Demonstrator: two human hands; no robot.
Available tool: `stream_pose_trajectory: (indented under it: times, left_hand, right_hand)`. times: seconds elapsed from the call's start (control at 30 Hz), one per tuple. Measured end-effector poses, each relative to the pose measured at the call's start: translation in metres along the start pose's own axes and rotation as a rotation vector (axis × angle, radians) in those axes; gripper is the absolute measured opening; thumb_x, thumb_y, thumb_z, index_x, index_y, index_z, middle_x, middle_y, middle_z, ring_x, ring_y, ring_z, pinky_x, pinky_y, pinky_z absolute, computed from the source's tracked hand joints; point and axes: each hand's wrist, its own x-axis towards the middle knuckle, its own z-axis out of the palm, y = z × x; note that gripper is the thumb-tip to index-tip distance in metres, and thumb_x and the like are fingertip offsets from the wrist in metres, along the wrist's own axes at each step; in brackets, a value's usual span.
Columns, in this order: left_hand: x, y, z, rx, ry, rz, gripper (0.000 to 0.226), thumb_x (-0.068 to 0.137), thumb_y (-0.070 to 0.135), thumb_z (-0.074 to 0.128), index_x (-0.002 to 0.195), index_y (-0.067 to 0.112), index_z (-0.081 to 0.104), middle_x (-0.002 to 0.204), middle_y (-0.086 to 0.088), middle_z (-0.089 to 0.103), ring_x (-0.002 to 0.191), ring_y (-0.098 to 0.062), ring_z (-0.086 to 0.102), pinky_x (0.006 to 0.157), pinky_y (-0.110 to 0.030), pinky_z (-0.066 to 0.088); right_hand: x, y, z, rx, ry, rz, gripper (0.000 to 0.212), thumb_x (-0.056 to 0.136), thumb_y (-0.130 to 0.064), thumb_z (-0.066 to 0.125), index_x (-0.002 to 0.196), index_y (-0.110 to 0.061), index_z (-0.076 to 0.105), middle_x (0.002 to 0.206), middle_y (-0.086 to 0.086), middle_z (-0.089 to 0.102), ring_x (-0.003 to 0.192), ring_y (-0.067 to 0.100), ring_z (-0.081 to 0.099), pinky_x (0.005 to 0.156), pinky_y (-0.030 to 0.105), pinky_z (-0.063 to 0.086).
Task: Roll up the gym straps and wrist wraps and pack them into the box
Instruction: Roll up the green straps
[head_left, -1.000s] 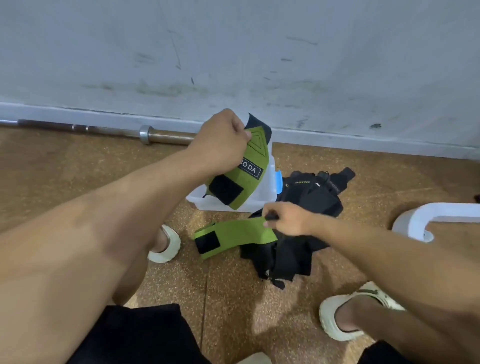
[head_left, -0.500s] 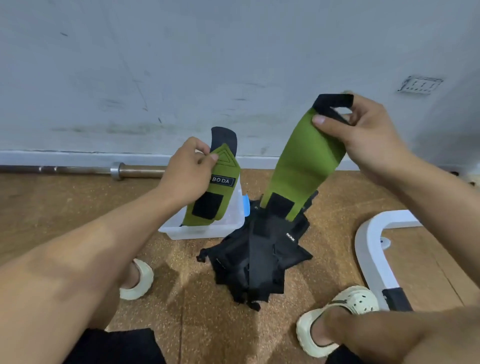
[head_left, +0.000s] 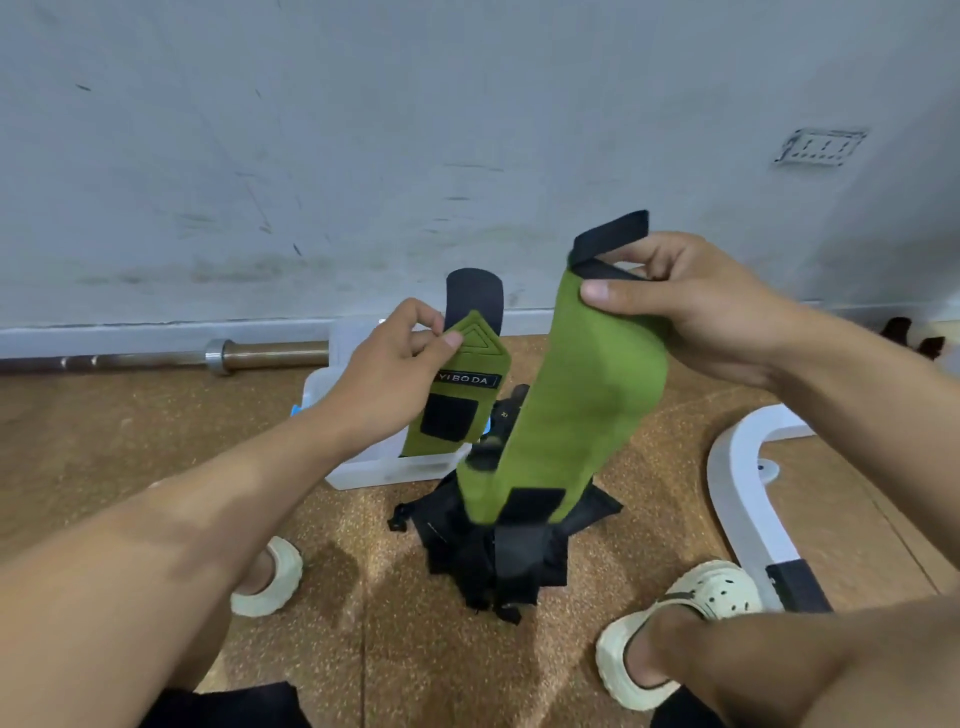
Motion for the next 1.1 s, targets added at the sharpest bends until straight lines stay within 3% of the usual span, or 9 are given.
stream_pose_trajectory:
  times: [0.13,0.23,0.33,0.5,0.6,0.63,0.77,0.9,1.1]
  left_hand:
    - [0.000,-0.001,0.007,-0.152,-0.107,-0.023,0.027,0.092,0.055,0.059,0.097,0.030,0.052,0.096,-0.009,0.077,0.080,-0.027,0.060,0.098,-0.057,0.049]
    - [-0.001,0.001,0.013,-0.314,-0.126,-0.058,0.016,0.103,0.033,0.058,0.102,0.018,0.053,0.089,0.000,0.078,0.077,-0.017,0.069,0.090,-0.046,0.052]
    - [-0.003,0.003,0.017,-0.343,-0.155,-0.081,0.028,0.093,0.024,0.072,0.112,0.013,0.054,0.096,-0.005,0.080,0.086,-0.021,0.076,0.092,-0.044,0.054]
    - [-0.005,-0.001,0.021,-0.311,-0.037,-0.092,0.036,0.085,0.008,0.081,0.111,0.019,0.058,0.097,-0.003,0.080,0.090,-0.025,0.078,0.092,-0.049,0.059]
    - [-0.001,-0.003,0.019,-0.355,0.052,-0.112,0.039,0.086,0.009,0.080,0.116,0.018,0.057,0.096,-0.001,0.080,0.091,-0.022,0.077,0.093,-0.048,0.059]
    - [0.001,-0.003,0.017,-0.366,0.071,-0.116,0.039,0.087,0.010,0.080,0.117,0.017,0.057,0.096,-0.001,0.080,0.091,-0.021,0.077,0.093,-0.047,0.059]
    - [0.003,-0.003,0.014,-0.376,0.092,-0.102,0.037,0.088,0.012,0.078,0.119,0.016,0.059,0.096,0.000,0.080,0.092,-0.018,0.077,0.096,-0.044,0.058]
    - [0.001,-0.003,0.016,-0.403,0.131,-0.100,0.036,0.088,0.011,0.079,0.117,0.018,0.059,0.096,-0.002,0.080,0.093,-0.022,0.077,0.096,-0.046,0.057]
    - [0.003,0.003,0.010,-0.545,0.203,-0.117,0.036,0.088,0.006,0.077,0.118,0.016,0.060,0.100,-0.005,0.080,0.094,-0.023,0.077,0.091,-0.044,0.059]
  right_hand:
    - [0.008,0.017,0.014,-0.059,0.190,0.036,0.036,0.079,-0.013,0.079,0.114,-0.009,0.073,0.103,0.003,0.080,0.094,0.017,0.077,0.082,0.028,0.060]
    - [0.016,0.034,0.019,-0.102,0.406,0.061,0.029,0.081,-0.010,0.085,0.107,-0.006,0.075,0.100,0.008,0.080,0.093,0.026,0.078,0.087,0.040,0.063]
    - [0.022,0.040,0.021,-0.047,0.503,0.113,0.025,0.080,-0.010,0.087,0.102,-0.008,0.076,0.097,0.009,0.080,0.083,0.022,0.078,0.080,0.036,0.064]
    - [0.025,0.044,0.020,0.145,0.413,0.231,0.041,0.075,-0.028,0.086,0.111,-0.015,0.071,0.094,0.001,0.077,0.079,0.016,0.073,0.067,0.030,0.060]
    - [0.023,0.049,0.017,0.212,0.229,0.364,0.057,0.076,-0.034,0.078,0.126,-0.011,0.064,0.111,0.003,0.078,0.099,0.021,0.075,0.085,0.033,0.062]
    - [0.022,0.052,0.017,0.207,0.190,0.388,0.054,0.080,-0.030,0.077,0.128,-0.010,0.064,0.114,0.005,0.077,0.104,0.022,0.075,0.090,0.033,0.061]
    - [0.019,0.058,0.016,0.132,0.237,0.344,0.019,0.093,-0.016,0.071,0.112,-0.015,0.068,0.105,0.004,0.080,0.085,0.018,0.076,0.074,0.026,0.060]
    - [0.021,0.056,0.017,0.059,0.280,0.278,0.014,0.091,-0.017,0.075,0.103,-0.018,0.069,0.100,0.004,0.080,0.073,0.015,0.071,0.064,0.022,0.056]
    - [0.010,0.063,0.025,-0.155,0.012,0.382,0.029,0.090,-0.022,0.077,0.118,-0.020,0.070,0.092,-0.013,0.079,0.097,0.008,0.074,0.102,0.035,0.053]
